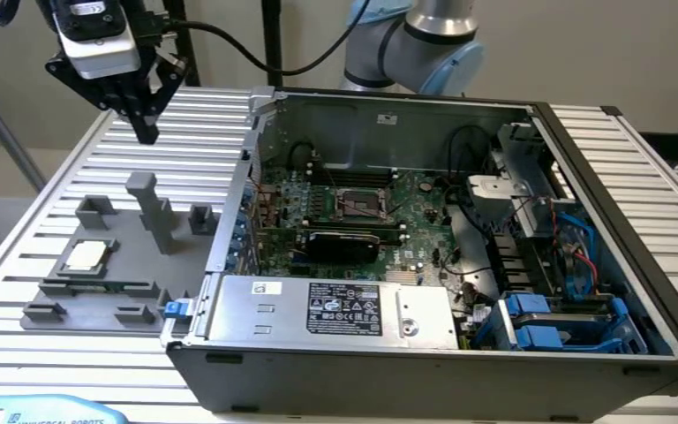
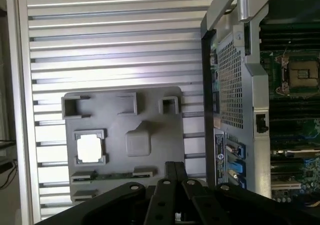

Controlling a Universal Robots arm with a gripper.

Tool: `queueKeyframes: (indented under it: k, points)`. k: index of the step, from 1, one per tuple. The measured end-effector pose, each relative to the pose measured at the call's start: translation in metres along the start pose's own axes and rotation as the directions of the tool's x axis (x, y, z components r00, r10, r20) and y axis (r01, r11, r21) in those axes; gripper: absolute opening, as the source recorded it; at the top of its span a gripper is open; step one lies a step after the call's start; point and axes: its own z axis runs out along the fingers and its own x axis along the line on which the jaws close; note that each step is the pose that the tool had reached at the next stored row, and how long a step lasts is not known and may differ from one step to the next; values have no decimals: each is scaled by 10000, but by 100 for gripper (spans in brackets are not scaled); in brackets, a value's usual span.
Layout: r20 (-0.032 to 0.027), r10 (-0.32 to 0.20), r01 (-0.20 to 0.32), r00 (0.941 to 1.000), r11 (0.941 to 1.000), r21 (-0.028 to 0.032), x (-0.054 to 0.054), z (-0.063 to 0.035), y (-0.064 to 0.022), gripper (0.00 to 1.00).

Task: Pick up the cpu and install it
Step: 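Reach for the cpu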

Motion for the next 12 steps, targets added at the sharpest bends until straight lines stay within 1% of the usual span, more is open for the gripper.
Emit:
queueKeyframes:
  k: [12]
  points:
    - [0,-1,1,10000,10000,0,548,69,-43,11]
